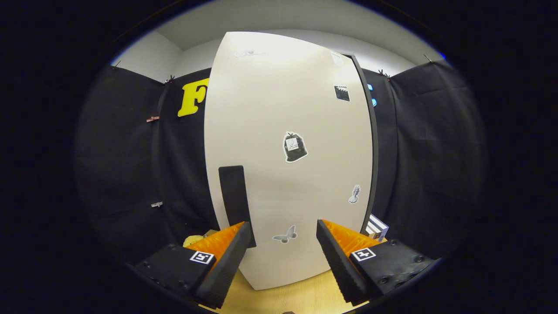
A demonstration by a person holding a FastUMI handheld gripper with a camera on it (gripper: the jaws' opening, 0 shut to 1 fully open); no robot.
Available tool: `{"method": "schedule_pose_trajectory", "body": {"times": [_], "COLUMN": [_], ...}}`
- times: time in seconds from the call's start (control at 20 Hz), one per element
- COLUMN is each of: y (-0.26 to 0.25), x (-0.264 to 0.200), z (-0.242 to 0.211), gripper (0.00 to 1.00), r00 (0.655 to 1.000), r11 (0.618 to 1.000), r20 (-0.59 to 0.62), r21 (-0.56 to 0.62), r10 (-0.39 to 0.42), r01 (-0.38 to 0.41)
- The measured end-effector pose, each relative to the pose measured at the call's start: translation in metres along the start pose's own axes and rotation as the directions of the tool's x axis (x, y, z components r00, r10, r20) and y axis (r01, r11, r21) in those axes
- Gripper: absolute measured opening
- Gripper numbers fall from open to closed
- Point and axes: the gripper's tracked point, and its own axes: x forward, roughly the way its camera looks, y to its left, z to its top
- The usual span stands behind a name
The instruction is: Open the shoe cabinet door, grab the shoes and put them into the shoe cabinet, then close the shoe cabinet door.
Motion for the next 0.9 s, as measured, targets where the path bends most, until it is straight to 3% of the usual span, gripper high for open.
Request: {"method": "schedule_pose_trajectory", "body": {"times": [0.45,0.9], "y": [-0.002,-0.025], "x": [-0.028,-0.025], "z": [-0.022,-0.029], "gripper": [0.98,0.98], "r00": [1.0,1.0], "r11": [1.0,0.999], "r20": [-0.019,-0.014], "r21": [-0.003,0.046], "r10": [0.0,0.002], "r01": [0.0,-0.002]}}
